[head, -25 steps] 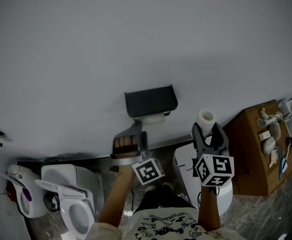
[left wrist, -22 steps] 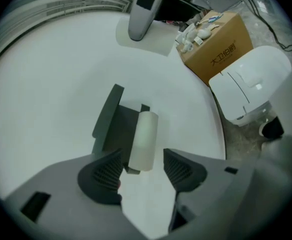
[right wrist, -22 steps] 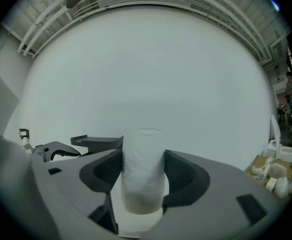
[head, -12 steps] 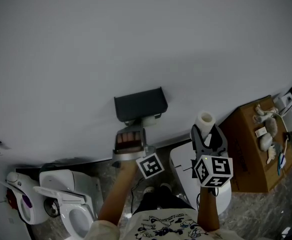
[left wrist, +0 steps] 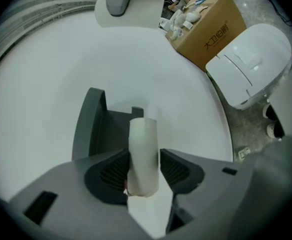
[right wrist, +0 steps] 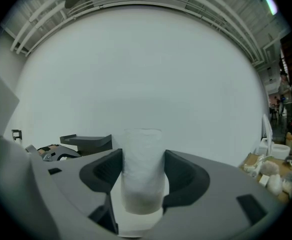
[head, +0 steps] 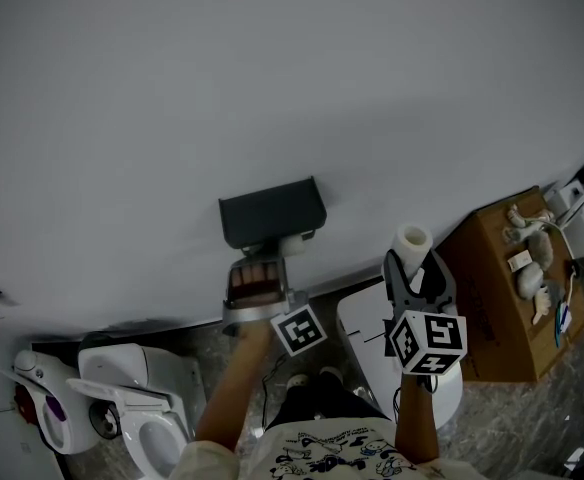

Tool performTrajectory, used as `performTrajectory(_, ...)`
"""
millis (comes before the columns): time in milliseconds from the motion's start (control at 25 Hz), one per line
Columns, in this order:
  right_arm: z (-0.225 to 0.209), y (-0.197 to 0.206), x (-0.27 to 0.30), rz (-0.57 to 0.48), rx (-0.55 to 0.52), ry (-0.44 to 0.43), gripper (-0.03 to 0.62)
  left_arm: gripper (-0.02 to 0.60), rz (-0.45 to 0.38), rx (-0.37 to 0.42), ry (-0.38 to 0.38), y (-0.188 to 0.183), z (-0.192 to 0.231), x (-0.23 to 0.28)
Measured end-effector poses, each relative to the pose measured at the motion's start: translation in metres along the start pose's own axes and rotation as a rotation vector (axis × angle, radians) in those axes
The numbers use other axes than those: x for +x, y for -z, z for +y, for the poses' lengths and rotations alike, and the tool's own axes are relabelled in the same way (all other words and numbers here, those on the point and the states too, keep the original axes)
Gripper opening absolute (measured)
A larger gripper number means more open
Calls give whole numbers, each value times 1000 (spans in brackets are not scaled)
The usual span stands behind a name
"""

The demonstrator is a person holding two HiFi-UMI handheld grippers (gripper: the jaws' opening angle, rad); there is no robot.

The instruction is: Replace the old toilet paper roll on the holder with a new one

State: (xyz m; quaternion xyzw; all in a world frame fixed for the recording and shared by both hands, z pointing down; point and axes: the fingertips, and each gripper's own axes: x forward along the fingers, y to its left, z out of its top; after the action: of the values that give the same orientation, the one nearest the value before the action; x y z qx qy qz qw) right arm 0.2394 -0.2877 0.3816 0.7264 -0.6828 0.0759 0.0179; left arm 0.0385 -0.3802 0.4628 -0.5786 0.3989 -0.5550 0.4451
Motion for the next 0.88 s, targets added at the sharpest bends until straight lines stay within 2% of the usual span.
performTrajectory(40, -1, 0, 0, -1, 2, 2, 275, 187, -1, 0, -4, 0, 0, 0)
performTrajectory(320, -5, 3, 2, 4, 11, 9, 275, 183, -17, -22, -3, -3, -1, 1)
performTrajectory(560, -11, 3, 0, 2, 15, 19, 275, 183, -47, -27, -17, -20, 4, 0)
performTrajectory(880, -44, 3, -4, 6, 24, 71, 275, 183, -111, 9, -23, -66, 8, 7)
